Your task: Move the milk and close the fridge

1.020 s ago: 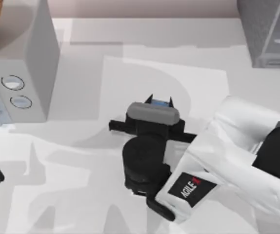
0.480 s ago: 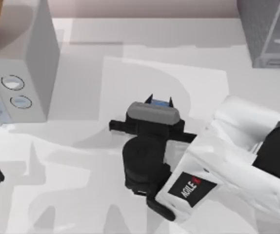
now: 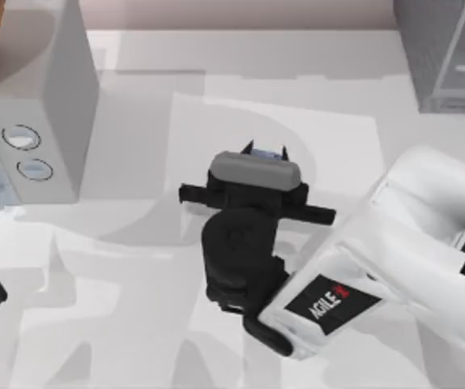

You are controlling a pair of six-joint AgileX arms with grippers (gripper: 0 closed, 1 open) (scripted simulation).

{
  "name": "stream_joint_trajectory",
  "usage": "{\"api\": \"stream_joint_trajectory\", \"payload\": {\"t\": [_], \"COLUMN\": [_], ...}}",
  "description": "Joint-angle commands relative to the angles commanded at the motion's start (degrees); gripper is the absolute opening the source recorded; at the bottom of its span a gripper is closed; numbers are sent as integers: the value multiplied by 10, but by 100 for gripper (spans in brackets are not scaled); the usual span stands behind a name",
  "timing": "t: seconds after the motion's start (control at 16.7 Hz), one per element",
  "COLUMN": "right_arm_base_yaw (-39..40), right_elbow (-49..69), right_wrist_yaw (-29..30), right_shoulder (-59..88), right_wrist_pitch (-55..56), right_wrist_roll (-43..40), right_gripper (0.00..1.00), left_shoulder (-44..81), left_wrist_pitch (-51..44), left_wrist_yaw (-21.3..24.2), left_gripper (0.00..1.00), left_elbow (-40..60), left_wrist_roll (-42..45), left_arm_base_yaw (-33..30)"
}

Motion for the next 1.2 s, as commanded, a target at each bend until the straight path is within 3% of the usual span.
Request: {"api": "stream_joint_trajectory", "payload": {"t": [0.36, 0.54, 0.72, 1.2], "right_arm_base_yaw": [-7, -54, -134, -408], "right_elbow": [-4, -43, -110, -327], "right_wrist_yaw": [-7, -60, -163, -522], "right_shoulder": [-8, -51, -127, -403], "right_wrist_pitch": [-1, -11, -27, -74], "right_wrist_roll": [1, 2, 0, -4], "right_gripper": [0, 0, 0, 0], "left_shoulder": [0, 0, 0, 0], "left_wrist_pitch": [0, 0, 0, 0], "left_wrist_yaw": [0, 0, 0, 0], "left_gripper": [100, 100, 100, 100], "left_elbow": [0, 0, 0, 0], "left_wrist_roll": [0, 0, 0, 0], "left_arm_base_yaw": [0, 0, 0, 0]}}
